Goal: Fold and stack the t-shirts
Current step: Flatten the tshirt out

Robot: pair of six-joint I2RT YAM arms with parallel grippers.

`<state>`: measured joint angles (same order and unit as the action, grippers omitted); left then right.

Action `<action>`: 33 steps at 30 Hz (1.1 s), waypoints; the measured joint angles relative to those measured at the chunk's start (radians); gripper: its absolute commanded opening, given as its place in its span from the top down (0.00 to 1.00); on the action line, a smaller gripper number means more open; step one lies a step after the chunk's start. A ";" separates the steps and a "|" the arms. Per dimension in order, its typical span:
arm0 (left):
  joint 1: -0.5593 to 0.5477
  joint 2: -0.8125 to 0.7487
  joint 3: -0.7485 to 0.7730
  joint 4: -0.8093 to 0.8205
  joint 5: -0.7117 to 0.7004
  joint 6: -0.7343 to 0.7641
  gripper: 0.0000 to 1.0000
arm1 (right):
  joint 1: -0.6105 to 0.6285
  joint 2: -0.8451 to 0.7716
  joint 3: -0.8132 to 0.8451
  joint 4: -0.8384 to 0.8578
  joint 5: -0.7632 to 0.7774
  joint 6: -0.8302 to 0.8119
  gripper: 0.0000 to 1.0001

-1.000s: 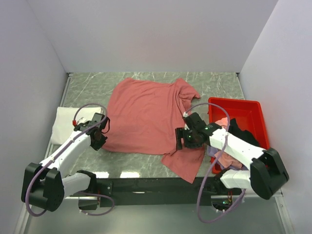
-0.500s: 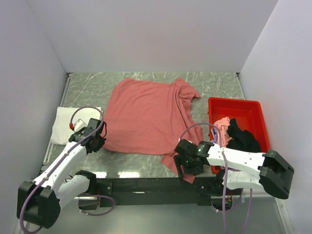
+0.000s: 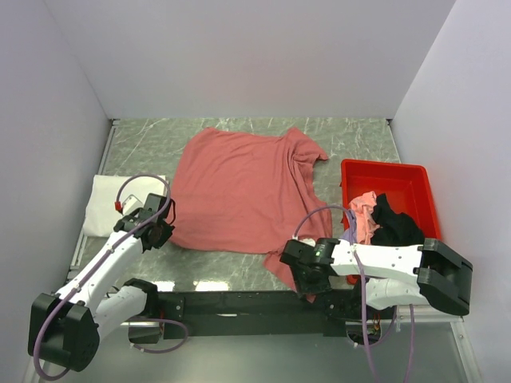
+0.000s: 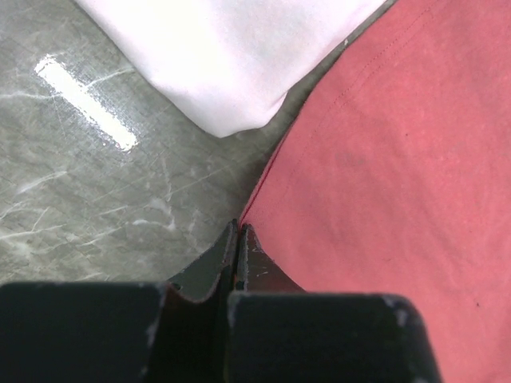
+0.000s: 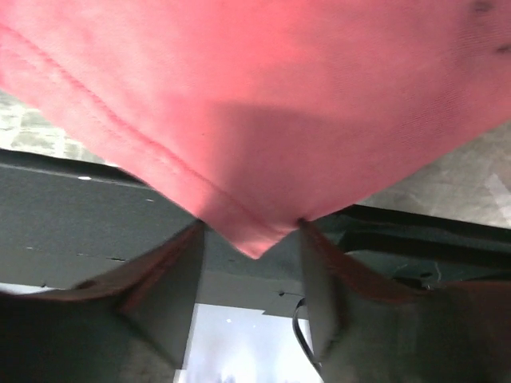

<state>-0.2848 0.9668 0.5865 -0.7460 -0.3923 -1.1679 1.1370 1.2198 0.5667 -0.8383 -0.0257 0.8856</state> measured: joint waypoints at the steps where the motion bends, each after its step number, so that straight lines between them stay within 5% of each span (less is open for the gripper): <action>1: 0.000 0.000 -0.002 0.001 0.001 0.000 0.99 | 0.000 0.000 -0.002 -0.004 0.000 0.007 0.60; 3: 0.000 0.000 -0.005 0.002 0.002 0.000 0.99 | 0.000 0.000 -0.010 -0.006 -0.008 0.022 0.70; 4: 0.000 0.000 -0.005 0.002 0.002 0.000 0.99 | 0.000 -0.001 -0.010 -0.003 -0.010 0.026 0.85; 7: 0.000 0.000 -0.005 0.002 0.002 0.000 0.99 | -0.001 -0.001 -0.008 -0.006 -0.005 0.035 1.00; 13: 0.000 -0.001 -0.004 0.010 0.006 0.008 0.99 | -0.048 -0.007 0.021 -0.017 0.032 -0.002 1.00; 17: 0.000 0.002 0.040 0.023 0.013 0.032 0.99 | -0.274 -0.043 0.159 -0.013 0.105 -0.099 1.00; 27: 0.000 0.161 0.496 0.103 -0.026 0.113 0.99 | -0.636 -0.054 0.764 0.029 0.324 -0.361 1.00; 33: 0.000 0.197 0.768 0.135 -0.061 0.190 0.99 | -0.711 -0.047 1.059 0.027 0.375 -0.494 1.00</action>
<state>-0.2848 1.1641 1.3540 -0.6113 -0.4538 -0.9779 0.4263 1.1725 1.6257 -0.8108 0.3489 0.3920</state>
